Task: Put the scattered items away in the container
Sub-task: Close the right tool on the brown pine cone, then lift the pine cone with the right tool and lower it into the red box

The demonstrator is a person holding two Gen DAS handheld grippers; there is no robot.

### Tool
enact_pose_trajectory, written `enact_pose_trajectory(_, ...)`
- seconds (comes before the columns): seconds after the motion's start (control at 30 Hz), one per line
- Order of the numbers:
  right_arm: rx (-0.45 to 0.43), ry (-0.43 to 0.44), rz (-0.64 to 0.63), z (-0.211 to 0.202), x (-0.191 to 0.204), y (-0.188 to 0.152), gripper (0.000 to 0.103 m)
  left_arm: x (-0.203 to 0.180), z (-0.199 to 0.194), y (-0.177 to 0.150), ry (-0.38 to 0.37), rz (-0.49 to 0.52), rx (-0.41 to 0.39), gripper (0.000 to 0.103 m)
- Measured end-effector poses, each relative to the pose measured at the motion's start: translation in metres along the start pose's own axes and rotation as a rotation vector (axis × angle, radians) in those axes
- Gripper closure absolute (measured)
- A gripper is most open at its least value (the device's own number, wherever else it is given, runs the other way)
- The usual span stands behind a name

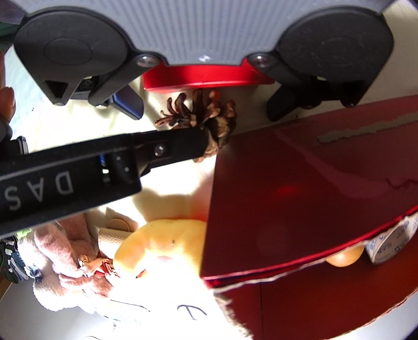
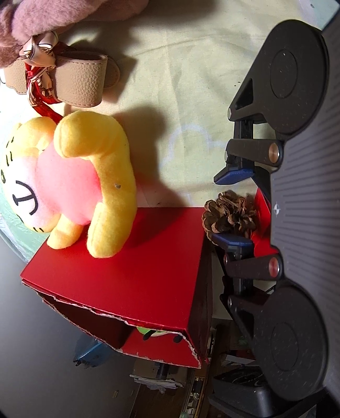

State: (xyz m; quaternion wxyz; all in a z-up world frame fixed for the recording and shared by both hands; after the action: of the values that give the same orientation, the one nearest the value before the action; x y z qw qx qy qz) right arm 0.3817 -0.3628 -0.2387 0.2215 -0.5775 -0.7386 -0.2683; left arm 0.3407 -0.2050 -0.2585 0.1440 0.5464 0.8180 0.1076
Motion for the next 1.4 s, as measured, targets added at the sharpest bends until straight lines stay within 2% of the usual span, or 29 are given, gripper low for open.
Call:
enact_pose_trajectory(0.03,0.001,0.006,0.009,0.0,-0.001,-0.001,0.058,0.0,0.0,0.0,-0.002,0.002,0.001,0.002)
enact_pose_trajectory(0.17,-0.003,0.034,0.021,-0.004,-0.001,-0.002,0.069,0.001,0.0,0.0,-0.011,-0.016,-0.009,0.001)
enact_pose_trajectory(0.33,-0.006,0.032,0.028,-0.004,-0.001,-0.001,0.068,0.003,0.0,-0.001,-0.008,-0.018,-0.012,0.001)
enact_pose_trajectory(0.6,-0.006,0.055,0.048,-0.004,-0.002,-0.004,0.07,0.003,0.005,-0.003,0.065,0.023,0.009,0.001)
enact_pose_trajectory(0.83,-0.015,0.063,0.024,-0.006,0.0,-0.005,0.084,-0.002,0.005,-0.005,0.071,0.046,0.01,0.003)
enact_pose_trajectory(0.97,-0.022,0.054,0.022,-0.007,-0.002,-0.005,0.087,-0.005,0.005,-0.006,0.077,0.055,0.008,0.004)
enact_pose_trajectory(1.27,-0.039,0.042,0.028,-0.014,-0.012,-0.006,0.088,-0.019,0.004,-0.004,0.062,0.093,0.0,0.017)
enact_pose_trajectory(1.4,-0.051,0.037,0.035,-0.017,-0.018,-0.005,0.088,-0.025,0.003,-0.004,0.055,0.116,-0.012,0.03)
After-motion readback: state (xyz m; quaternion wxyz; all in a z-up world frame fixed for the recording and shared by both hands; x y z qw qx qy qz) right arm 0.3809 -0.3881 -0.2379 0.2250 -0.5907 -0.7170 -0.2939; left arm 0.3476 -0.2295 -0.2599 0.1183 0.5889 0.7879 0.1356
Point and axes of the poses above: each gripper's, at about its wrist camera, not at the fingertips, and z roughly the way its jaws point, x to its left, y to its top, the point moved 9 cm from there along z, roughly the way its jaws point, and after that the axes turned 6 degrees about x, right-handed, at the moved point
